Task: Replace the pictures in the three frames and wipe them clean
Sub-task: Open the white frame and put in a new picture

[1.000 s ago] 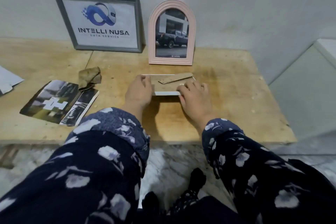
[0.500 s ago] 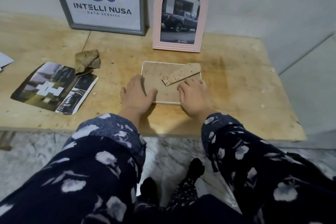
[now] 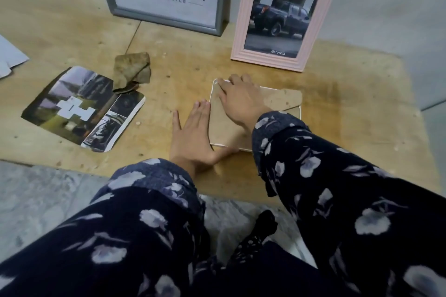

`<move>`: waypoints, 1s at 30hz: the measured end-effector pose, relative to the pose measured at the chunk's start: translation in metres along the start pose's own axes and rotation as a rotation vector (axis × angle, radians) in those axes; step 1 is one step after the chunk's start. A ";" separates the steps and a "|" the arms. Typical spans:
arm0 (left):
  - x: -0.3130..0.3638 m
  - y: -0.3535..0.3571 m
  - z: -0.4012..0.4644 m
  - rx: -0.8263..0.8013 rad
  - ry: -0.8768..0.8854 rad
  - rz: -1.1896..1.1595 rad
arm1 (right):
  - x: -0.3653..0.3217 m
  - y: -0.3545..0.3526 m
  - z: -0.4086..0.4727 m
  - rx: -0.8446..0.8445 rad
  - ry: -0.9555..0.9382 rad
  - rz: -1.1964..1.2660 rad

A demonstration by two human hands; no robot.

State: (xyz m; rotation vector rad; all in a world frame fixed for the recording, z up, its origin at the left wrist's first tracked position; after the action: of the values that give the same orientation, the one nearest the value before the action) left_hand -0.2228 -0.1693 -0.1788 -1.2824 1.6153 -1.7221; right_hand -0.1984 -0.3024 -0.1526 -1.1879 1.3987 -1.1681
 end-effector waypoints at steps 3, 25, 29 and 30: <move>-0.001 -0.001 0.000 0.001 -0.017 0.005 | -0.005 0.003 0.004 0.050 -0.031 -0.079; 0.000 0.001 0.000 -0.059 -0.042 0.057 | -0.004 -0.010 0.036 -0.180 0.099 0.230; 0.001 0.000 0.000 -0.067 -0.040 0.081 | -0.006 -0.009 0.037 -0.180 0.105 0.233; 0.001 0.000 0.000 -0.070 -0.041 0.084 | -0.007 -0.009 0.037 -0.182 0.108 0.232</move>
State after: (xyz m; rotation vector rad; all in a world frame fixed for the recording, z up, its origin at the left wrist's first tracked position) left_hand -0.2231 -0.1700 -0.1788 -1.2547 1.6946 -1.5926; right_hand -0.1601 -0.3000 -0.1479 -1.0638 1.7051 -0.9701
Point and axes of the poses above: each hand's wrist, its own z-axis towards the middle knuckle, its own y-axis out of the palm, x = y × z, the point moved 8 cm from there along z, towards the middle knuckle, and after that the axes turned 11 degrees about -y, right-handed, at the moved point
